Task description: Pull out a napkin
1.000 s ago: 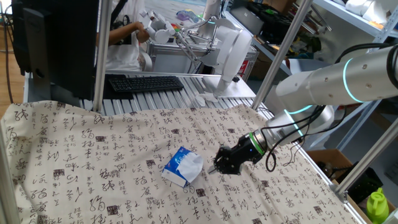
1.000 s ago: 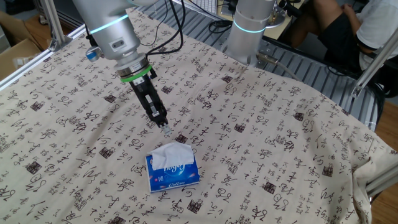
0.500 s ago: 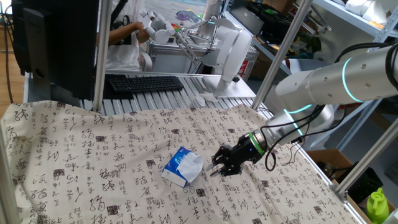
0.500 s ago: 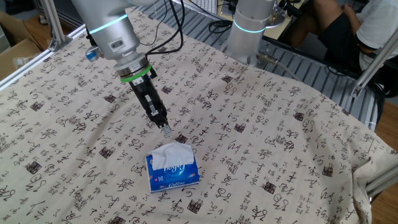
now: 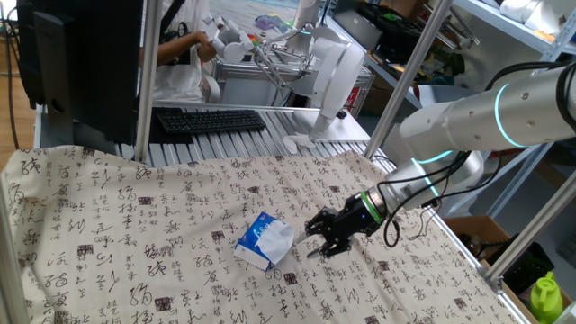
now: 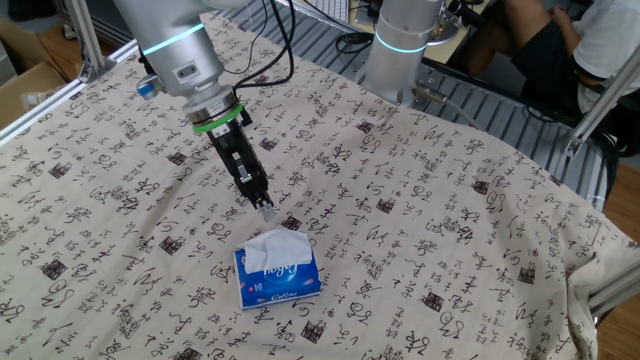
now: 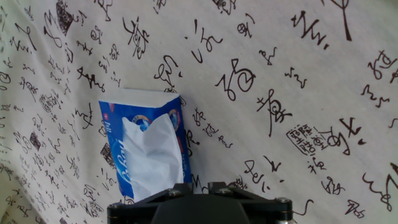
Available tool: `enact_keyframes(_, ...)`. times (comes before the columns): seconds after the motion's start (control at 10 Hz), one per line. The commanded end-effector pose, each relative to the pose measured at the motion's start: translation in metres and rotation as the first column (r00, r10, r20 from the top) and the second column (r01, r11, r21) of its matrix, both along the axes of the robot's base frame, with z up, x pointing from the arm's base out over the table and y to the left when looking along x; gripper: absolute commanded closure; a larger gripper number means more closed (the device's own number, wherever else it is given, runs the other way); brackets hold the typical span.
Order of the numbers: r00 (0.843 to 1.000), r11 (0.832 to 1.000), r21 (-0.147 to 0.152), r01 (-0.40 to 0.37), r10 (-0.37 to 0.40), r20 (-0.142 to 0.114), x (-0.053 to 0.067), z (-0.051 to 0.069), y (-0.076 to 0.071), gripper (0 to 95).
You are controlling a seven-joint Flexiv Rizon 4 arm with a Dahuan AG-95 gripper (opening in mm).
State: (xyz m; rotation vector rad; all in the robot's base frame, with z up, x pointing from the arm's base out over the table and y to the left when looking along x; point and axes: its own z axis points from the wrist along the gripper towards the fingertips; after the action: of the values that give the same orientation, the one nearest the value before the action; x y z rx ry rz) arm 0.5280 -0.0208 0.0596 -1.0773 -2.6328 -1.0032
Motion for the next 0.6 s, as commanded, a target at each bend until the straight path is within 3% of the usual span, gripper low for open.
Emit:
enact_keyframes(0.1, 1.0, 1.0, 0.004, 0.0, 0.0, 0.004, 0.0019, -0.0013, 0.001, 57.0)
enact_keyframes(0.3, 1.0, 1.0, 0.02, 0.018, -0.018, 0.017, 0.0026, -0.0043, 0.006, 57.0)
enact_keyframes(0.4, 0.999, 0.999, 0.031, 0.026, -0.027, 0.019, 0.0029, -0.0042, 0.0073, 76.0)
enact_keyframes(0.6, 0.999, 0.998, 0.058, 0.036, -0.038, 0.031, 0.006, -0.0021, 0.0088, 76.0)
